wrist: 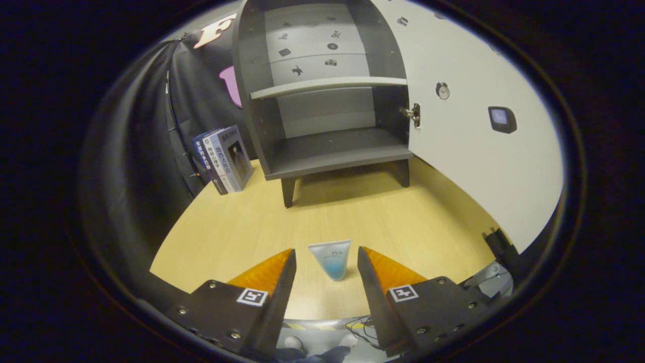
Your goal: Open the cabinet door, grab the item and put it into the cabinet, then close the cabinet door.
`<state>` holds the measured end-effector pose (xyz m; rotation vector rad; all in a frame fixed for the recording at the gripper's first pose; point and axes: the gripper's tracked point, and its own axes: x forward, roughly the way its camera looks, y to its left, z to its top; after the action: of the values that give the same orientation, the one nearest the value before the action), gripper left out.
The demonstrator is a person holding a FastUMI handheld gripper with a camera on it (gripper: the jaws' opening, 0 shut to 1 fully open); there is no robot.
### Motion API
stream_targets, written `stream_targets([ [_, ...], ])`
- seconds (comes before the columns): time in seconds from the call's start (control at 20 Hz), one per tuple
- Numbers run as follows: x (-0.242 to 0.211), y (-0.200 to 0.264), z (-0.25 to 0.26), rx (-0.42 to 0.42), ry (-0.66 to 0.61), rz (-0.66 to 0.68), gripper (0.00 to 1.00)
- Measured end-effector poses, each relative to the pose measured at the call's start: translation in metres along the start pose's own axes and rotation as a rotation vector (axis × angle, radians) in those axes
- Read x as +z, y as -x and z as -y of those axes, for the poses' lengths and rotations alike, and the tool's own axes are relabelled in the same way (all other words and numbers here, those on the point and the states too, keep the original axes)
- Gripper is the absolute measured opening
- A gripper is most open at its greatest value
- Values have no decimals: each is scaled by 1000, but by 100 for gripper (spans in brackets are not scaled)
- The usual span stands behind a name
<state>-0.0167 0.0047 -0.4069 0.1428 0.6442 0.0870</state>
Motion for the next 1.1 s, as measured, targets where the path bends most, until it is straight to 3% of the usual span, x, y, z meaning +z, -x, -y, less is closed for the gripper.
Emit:
stream_targets([
  [0.6, -24, -55, 7, -49, 33, -28, 72],
  [0.65, -23, -59, 8, -59, 36, -11, 57],
  [0.9, -30, -64, 9, -58, 59, -12, 50],
  [1.1, -27, -63, 9, -50, 61, 2, 50],
])
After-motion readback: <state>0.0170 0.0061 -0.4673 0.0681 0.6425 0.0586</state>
